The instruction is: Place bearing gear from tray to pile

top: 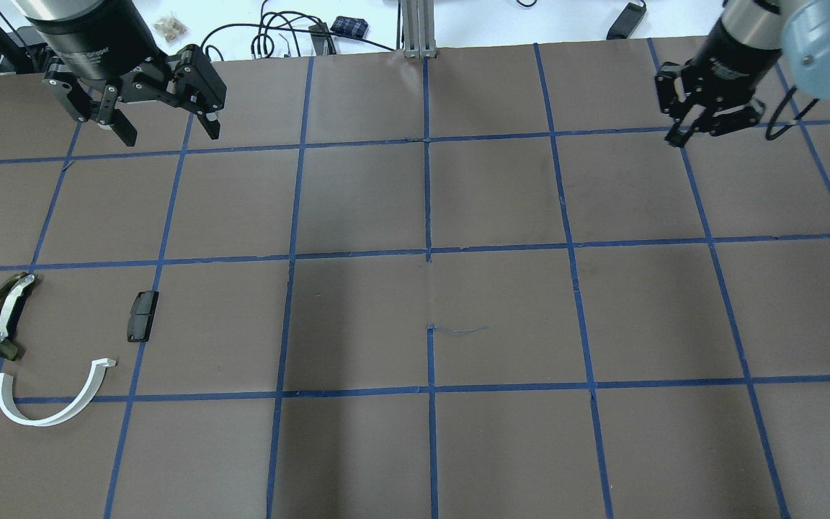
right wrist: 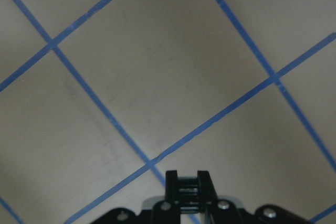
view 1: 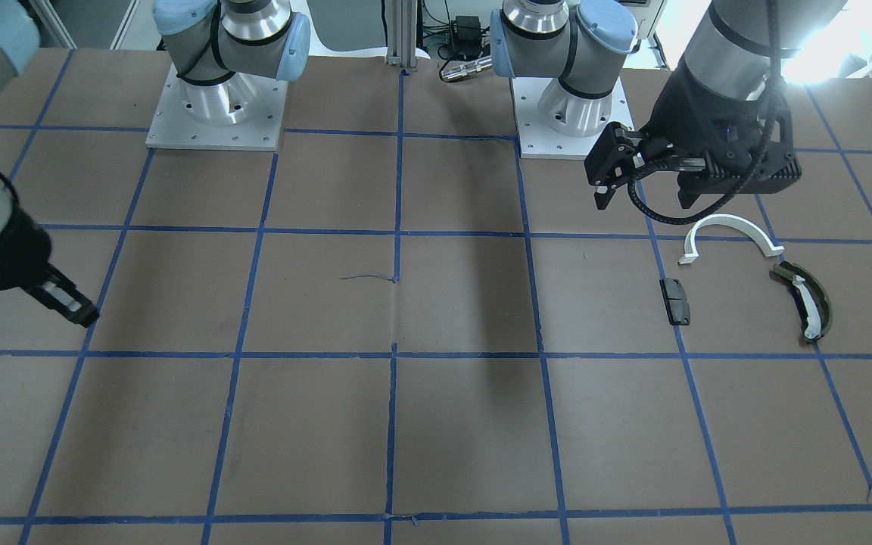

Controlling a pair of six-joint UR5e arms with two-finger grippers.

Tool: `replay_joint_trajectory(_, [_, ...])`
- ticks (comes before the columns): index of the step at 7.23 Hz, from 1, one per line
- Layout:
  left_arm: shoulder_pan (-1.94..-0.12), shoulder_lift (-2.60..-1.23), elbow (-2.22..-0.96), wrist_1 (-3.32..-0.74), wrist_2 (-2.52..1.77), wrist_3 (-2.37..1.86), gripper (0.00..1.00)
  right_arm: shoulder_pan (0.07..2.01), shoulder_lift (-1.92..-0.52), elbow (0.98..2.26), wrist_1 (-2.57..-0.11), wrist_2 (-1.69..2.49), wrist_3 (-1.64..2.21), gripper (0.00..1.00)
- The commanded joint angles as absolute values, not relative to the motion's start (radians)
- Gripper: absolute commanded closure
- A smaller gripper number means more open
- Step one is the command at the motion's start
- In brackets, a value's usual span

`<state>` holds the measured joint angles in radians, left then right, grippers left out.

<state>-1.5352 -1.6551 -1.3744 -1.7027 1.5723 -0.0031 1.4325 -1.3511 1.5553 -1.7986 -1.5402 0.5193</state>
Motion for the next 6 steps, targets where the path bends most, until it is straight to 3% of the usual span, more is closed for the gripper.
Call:
replay_joint_trajectory(1, [-1.536,-1.655,-1.374,-1.703,1.572,-0.003,0.00,1.620,-1.294,1.591,-1.970,-1.536,0.848,0.95])
replay_joint_trajectory(3, [-1.536,-1.655,-1.374,-1.703,1.572,-0.003,0.00,1.817,-1.148,1.592,-2.157,-1.560,1.012,0.94])
replay_joint_trajectory(6, [-1.536,-1.655,-1.374,-1.703,1.574,-0.003,0.00,1.873,-1.016,1.614,-2.239,-1.490,1.019,0.90])
